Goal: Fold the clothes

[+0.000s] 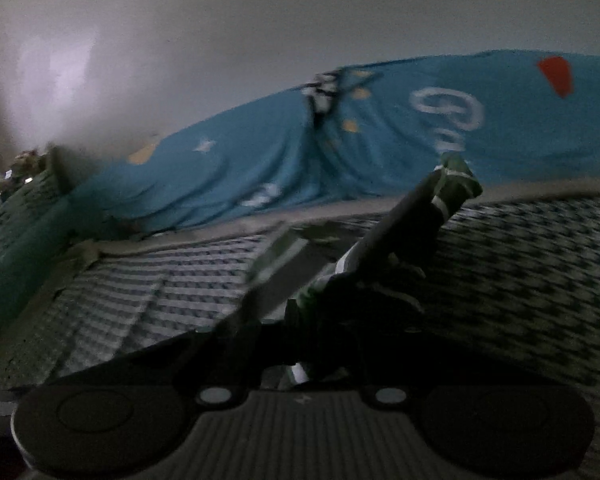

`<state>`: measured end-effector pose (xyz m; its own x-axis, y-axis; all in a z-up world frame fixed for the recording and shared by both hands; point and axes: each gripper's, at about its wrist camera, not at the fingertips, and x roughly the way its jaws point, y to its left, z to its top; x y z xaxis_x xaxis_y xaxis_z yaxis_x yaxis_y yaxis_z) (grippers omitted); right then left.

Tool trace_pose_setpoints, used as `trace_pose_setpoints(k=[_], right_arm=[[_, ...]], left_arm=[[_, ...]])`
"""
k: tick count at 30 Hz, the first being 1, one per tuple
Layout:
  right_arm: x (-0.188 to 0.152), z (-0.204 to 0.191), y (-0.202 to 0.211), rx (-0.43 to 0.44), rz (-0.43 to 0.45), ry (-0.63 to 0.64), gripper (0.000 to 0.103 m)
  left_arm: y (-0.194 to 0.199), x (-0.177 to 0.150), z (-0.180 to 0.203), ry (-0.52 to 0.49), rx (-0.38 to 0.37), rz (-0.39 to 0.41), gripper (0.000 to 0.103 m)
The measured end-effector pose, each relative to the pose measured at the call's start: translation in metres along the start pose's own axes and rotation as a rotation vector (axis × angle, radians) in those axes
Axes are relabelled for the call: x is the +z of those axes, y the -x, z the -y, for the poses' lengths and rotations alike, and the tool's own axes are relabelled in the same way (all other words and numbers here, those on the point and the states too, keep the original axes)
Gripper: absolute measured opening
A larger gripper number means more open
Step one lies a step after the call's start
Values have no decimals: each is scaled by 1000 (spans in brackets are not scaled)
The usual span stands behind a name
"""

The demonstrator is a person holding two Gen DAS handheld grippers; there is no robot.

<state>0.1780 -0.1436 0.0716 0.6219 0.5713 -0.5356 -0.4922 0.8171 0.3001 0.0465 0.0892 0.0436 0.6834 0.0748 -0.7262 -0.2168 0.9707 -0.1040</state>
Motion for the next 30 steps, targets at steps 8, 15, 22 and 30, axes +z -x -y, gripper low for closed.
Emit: trace_pose_setpoints(k=[8, 15, 22, 30], right_arm=[[-7, -61, -61, 120, -59, 95, 10], [-31, -66, -110, 110, -160, 98, 11], [-35, -63, -110, 129, -147, 105, 15], [-20, -67, -75, 139, -88, 120, 27]], left_arm=[[2, 0, -24, 57, 35, -4, 99], [-1, -4, -43, 93, 64, -32, 99], [-1, -4, -44, 104, 51, -43, 99], [1, -6, -38, 75, 55, -29, 99]])
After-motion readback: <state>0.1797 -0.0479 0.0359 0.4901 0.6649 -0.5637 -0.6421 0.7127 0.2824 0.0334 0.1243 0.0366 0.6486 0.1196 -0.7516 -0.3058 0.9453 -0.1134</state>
